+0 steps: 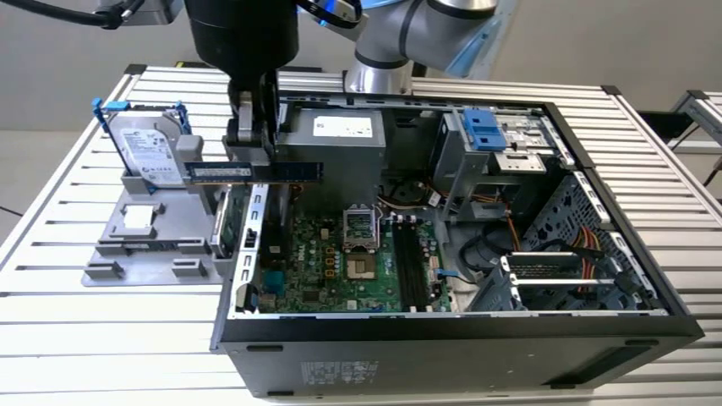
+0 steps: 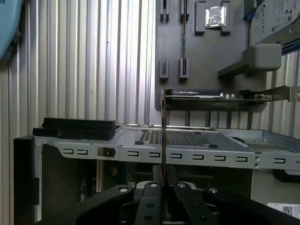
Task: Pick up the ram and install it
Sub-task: 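Pick up the ram and move it above insertion slot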
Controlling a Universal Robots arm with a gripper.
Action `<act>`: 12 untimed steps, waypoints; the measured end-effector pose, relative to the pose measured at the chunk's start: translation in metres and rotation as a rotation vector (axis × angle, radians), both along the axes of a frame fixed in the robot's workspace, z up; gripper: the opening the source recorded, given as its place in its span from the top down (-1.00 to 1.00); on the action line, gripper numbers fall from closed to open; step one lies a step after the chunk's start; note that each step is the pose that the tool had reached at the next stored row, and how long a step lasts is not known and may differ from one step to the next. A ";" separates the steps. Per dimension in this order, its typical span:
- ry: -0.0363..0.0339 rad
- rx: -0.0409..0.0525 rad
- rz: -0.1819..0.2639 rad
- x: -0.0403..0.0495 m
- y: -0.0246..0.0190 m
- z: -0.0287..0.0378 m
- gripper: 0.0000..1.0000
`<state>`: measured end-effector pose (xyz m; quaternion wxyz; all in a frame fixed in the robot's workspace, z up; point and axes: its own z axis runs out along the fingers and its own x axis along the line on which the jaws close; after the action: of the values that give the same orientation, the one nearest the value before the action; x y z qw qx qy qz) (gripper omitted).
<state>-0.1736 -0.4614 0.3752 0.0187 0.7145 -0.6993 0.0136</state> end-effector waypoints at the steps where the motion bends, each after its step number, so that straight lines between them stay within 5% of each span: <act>1: 0.0000 0.0000 0.000 0.0012 0.0000 0.0000 1.00; 12: 0.0000 0.0000 0.000 0.0145 0.0004 0.0000 1.00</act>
<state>-0.1591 -0.4610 0.3752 0.0187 0.7145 -0.6993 0.0136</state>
